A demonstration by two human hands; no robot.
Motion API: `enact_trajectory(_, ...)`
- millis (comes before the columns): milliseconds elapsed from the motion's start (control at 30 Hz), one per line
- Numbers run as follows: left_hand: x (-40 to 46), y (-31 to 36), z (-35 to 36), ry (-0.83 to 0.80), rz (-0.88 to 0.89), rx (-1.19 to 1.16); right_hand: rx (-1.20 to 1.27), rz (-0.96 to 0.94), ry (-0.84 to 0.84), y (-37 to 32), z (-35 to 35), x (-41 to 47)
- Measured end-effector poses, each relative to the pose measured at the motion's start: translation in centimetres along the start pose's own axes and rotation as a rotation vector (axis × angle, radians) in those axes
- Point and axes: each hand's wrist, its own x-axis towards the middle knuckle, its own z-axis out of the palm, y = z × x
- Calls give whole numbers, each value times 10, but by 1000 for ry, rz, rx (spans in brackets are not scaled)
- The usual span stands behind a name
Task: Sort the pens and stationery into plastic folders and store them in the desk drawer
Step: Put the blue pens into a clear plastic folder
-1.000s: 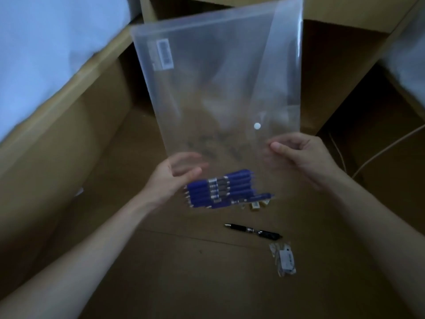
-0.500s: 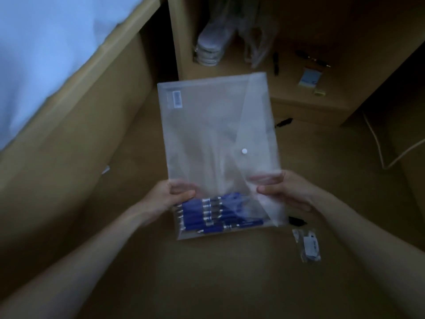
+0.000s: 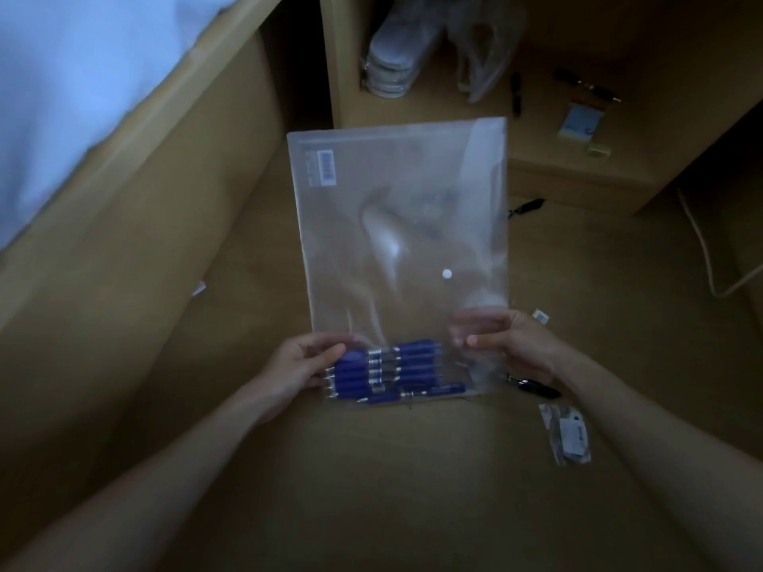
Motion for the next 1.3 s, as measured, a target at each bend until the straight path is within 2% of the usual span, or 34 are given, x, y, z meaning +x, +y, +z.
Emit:
enact_trajectory(233,9,-9,2,140,13,8,-8,-30,53,9,4,8)
enact_trajectory(400,12,-11,1,165,17,41,-49,1,62,5,4,14)
enact_trajectory(533,10,-8,2,134,40,54,-205,41,-30,-4,-8,16)
enact_trajectory(700,12,-10,2,49,-5,-17,-230,21,-34,0,-8,21)
enact_trajectory(833,17,-15,-1,93,-32,16,-149,-23,90,9,-2,25)
enact_trajectory(900,18,-17,-1,125,-54,-5,-35,29,125,11,-1,24)
enact_trajectory(967,18,-16,-2,144,-58,16,40,50,89,11,-2,22)
enact_trajectory(1067,17,-14,-2,133,-27,-3,16,-86,-1,12,-7,19)
enact_trajectory(1300,13,-11,-2,92,-50,-52,19,-89,8,12,-7,15)
